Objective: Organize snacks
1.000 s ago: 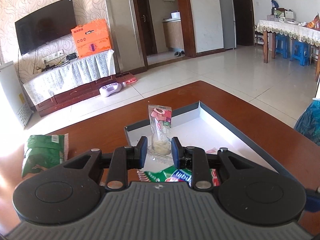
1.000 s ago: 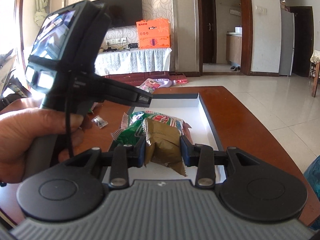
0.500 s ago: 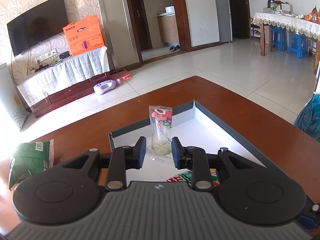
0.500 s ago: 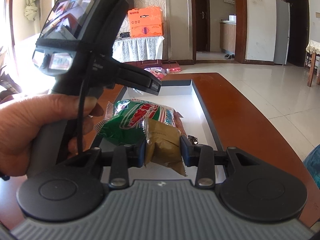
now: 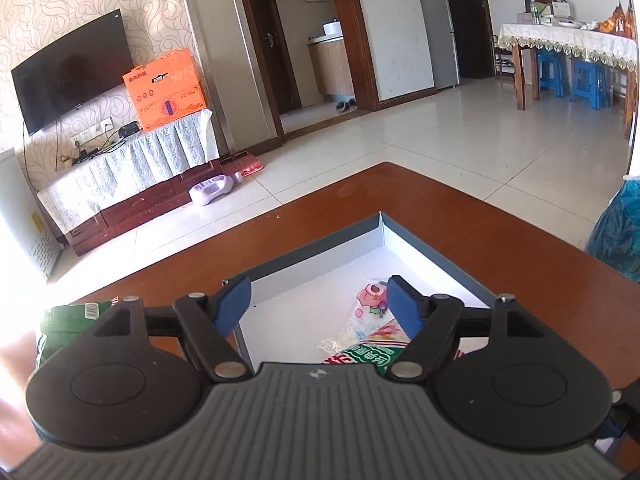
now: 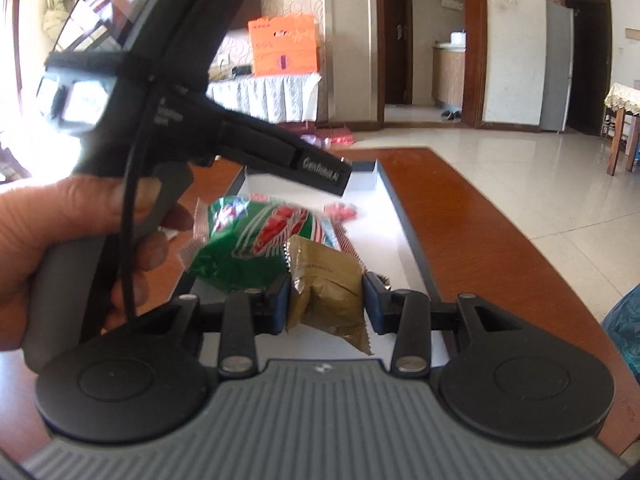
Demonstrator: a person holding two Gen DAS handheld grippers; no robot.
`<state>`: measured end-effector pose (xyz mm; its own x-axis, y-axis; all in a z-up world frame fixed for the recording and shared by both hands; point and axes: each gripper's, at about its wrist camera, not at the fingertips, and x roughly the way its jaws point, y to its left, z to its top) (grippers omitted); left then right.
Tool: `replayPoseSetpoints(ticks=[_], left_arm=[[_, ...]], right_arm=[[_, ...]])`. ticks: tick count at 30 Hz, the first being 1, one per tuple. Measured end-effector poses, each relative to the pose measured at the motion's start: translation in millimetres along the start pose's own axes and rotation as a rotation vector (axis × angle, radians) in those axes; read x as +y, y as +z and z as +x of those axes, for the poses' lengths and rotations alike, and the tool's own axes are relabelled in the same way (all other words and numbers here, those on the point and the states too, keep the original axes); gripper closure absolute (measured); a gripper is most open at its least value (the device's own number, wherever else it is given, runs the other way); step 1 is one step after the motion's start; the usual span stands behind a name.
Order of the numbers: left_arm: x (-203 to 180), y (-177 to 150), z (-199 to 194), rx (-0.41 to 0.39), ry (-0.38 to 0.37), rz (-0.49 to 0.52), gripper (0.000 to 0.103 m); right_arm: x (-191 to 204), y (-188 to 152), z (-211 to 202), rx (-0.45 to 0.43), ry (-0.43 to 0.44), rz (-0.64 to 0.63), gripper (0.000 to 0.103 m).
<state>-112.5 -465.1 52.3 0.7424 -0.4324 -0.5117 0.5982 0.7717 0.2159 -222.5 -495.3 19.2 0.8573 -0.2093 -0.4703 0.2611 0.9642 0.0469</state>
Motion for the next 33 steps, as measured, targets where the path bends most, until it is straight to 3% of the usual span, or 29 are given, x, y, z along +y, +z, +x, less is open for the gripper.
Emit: replayPoseSetpoints(ticks=[2, 16, 33], left_arm=[[-0.3, -1.3, -5.0, 0.002, -0.002, -0.001, 0.024], [14.1, -15.2, -59.8, -0.019, 0.021, -0.036, 0.023], [74.4, -70.1, -165.5, -0.033, 0.103, -0.154, 0.023]], right_arm=[[0.3, -1.2, -4.4, -0.02, -0.007, -0.004, 0.052], [-1.2, -3.2, -27.8, -0.166, 0.025, -0.009, 0.048], [25.1, -7.6, -44.7, -0.197, 0.048, -0.064, 0.048]])
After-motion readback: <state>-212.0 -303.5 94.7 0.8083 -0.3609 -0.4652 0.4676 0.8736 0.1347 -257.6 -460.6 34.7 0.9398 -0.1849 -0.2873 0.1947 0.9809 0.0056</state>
